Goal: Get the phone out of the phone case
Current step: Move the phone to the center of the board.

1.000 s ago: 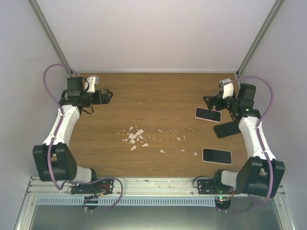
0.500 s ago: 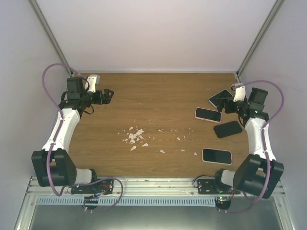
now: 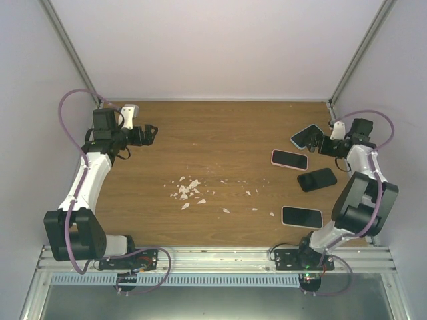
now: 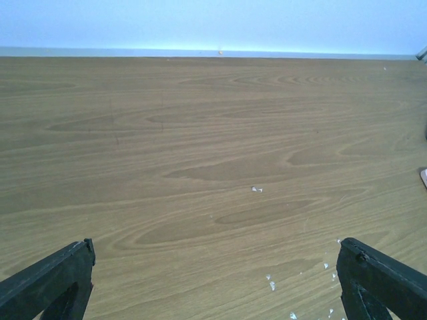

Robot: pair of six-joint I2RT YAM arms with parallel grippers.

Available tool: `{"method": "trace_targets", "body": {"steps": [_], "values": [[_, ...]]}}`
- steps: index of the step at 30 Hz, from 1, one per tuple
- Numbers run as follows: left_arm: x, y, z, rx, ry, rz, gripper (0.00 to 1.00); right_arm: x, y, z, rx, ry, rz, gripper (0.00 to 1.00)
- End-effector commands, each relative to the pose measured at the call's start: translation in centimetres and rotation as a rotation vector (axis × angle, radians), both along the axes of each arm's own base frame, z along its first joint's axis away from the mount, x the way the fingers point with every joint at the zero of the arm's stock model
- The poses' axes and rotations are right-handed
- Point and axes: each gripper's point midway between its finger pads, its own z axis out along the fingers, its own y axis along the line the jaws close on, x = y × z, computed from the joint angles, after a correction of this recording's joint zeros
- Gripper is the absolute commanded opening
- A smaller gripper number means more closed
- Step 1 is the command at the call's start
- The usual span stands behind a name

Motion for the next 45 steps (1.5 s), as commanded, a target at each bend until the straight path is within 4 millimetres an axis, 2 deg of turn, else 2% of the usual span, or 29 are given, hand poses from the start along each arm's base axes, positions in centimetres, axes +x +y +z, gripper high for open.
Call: {"method": "trace_targets", "body": {"steps": [1,12,20,26,31,45], "values": [[0.5,0.1,1.6,0.023,-0.083,0.003,0.99,0.8,-0.8,-1.5,0.014,0.054,-0.006,1.0],[0.3,0.4,1.5,0.027,-0.091,0.014,0.99,2.9,-0.9,-5.6,0.097,0.125,0.006,1.0],[0.6,0.5,1.0,0.008,-0.074,0.03,0.99,3.0,-0.2,-9.3,0.101,0.202,0.026,1.0],[0.7,0.5,1.0,0.006,-0.072,0.033,0.99,2.9,0.4,-10.9,0.106,0.238,0.044,1.0],[0.6,0.5,0.9,0.006,-0.071,0.035,0.99,3.2,2.4,-11.2,0.112,0.249,0.1,0.99],[0.7,0.8,0.8,0.005,-0.069,0.048,0.99,2.9,9.6,-11.4,0.133,0.271,0.346,0.97]]}}
